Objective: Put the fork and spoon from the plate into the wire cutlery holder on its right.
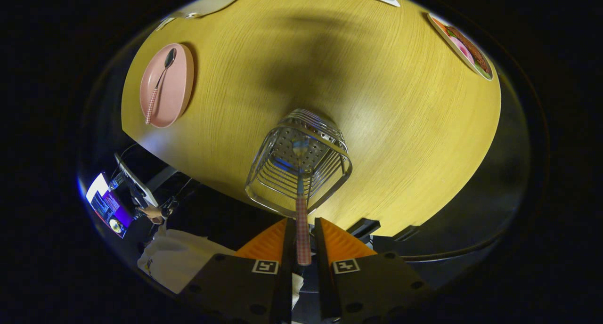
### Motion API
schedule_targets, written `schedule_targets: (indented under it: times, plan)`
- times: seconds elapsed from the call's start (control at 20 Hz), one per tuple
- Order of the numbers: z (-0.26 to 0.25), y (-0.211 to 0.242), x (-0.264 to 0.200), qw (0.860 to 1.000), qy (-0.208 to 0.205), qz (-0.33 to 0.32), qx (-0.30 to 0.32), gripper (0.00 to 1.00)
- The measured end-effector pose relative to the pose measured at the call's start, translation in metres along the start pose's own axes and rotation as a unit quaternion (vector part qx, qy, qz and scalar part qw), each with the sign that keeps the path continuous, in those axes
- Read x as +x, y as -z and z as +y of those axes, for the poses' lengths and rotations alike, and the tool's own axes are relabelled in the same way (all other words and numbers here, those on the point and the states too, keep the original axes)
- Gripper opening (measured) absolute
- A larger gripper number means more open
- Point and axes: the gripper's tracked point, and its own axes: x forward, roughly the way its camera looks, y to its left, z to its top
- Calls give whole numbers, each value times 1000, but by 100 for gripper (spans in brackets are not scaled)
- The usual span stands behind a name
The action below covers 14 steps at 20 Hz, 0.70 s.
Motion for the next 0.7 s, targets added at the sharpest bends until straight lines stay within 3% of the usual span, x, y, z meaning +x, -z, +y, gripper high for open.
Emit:
schedule_targets:
  times: [0.1, 0.25, 0.35, 0.5, 0.7]
  plan:
    - [0, -4, -7, 1000, -3, -27, -3, 43]
    - [9, -8, -26, 997, -23, -73, -1, 86]
    - [16, -11, -42, 993, -36, -111, 6, 100]
    - [34, -18, -69, 982, -59, -180, 18, 99]
    - [59, -20, -88, 957, -78, -280, 22, 99]
